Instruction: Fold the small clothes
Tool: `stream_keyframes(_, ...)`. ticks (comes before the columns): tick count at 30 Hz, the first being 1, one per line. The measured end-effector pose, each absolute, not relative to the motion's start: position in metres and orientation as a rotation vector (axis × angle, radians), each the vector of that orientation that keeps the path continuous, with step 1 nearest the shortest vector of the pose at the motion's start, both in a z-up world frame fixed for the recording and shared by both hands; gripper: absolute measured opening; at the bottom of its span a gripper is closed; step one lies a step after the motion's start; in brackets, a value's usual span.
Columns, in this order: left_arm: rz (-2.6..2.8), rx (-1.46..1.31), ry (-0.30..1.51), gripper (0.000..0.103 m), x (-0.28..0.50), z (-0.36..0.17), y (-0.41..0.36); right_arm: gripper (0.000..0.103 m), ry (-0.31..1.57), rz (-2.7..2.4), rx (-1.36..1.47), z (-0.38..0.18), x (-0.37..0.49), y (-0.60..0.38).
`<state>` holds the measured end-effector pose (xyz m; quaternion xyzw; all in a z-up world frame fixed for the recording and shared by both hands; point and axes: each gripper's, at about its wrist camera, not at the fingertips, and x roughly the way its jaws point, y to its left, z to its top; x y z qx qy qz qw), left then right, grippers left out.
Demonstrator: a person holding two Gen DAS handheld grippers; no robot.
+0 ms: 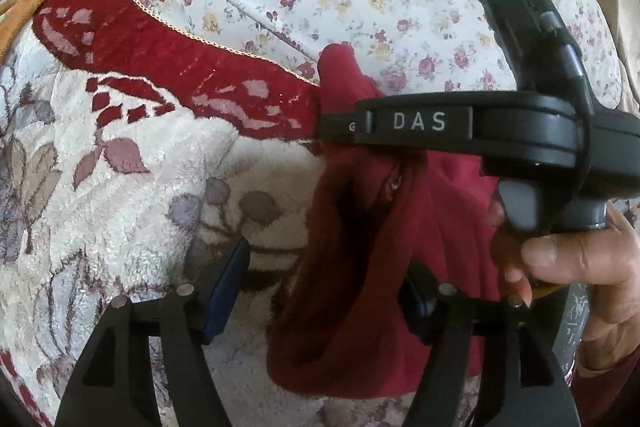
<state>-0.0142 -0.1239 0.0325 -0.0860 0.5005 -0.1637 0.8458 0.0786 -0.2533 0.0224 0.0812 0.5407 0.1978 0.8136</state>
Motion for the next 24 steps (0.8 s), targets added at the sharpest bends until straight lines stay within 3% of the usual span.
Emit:
stream_keyframes(5,-0.347,-0.197,1.066,0.067,-0.012,0.029,-0.122,0.041,1.161,0.428,0.178,0.016,0.080,-0.252)
stream_keyframes(9,-0.340,-0.211,1.083,0.067,-0.007,0.023,-0.122,0.054,1.167,0.436,0.119,0.009,0.083,-0.248)
stream_keyframes(17,-0.339,-0.273,1.118,0.068,0.001,0.017,-0.115,0.054,1.186,0.417,0.107,0.008,0.086,-0.245)
stream_keyframes(21,-0.338,-0.268,1.114,0.068,-0.002,0.018,-0.115,0.046,1.165,0.424,0.147,0.014,0.081,-0.251)
stream_keyframes(22,-0.337,-0.260,1.102,0.066,-0.002,0.019,-0.116,0.045,1.160,0.428,0.160,0.015,0.080,-0.254)
stream_keyframes(24,-0.358,-0.264,1.094,0.050,-0.005,0.022,-0.118,0.041,1.151,0.436,0.194,0.017,0.078,-0.259)
